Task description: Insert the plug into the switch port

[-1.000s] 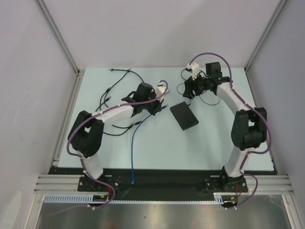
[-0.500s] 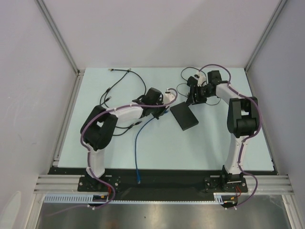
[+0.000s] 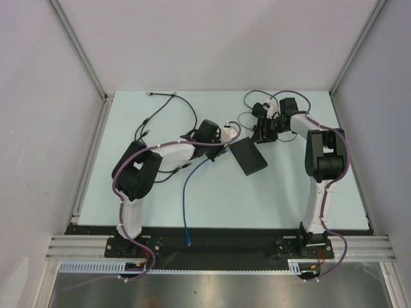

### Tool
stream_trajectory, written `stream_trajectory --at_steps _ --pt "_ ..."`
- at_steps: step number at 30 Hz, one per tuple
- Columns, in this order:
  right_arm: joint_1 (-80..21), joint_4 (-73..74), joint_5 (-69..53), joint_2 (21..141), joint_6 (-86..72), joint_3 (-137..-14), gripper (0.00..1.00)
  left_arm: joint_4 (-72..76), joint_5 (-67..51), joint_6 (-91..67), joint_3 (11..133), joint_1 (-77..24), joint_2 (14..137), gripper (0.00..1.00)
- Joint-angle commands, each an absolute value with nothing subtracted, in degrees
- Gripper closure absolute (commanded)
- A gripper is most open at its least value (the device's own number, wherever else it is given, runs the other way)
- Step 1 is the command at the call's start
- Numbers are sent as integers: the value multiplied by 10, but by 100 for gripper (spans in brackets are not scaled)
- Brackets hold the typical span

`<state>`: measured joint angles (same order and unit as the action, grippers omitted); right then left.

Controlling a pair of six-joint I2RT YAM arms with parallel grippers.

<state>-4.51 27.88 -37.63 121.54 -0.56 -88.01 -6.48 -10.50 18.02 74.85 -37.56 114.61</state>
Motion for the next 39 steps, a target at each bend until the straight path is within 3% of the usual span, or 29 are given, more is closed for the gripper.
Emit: stream_trajectory --at_steps 1,18,39 --pt "-45 260 -395 1218 -24 -875 50 -47 -108 199 773 -386 1156 100" --pt "-46 235 -425 1221 -80 -838 55 -9 -83 200 775 -399 1164 100" --pt "-57 230 -460 1239 -94 -840 55 19 -132 180 767 -400 1156 100"
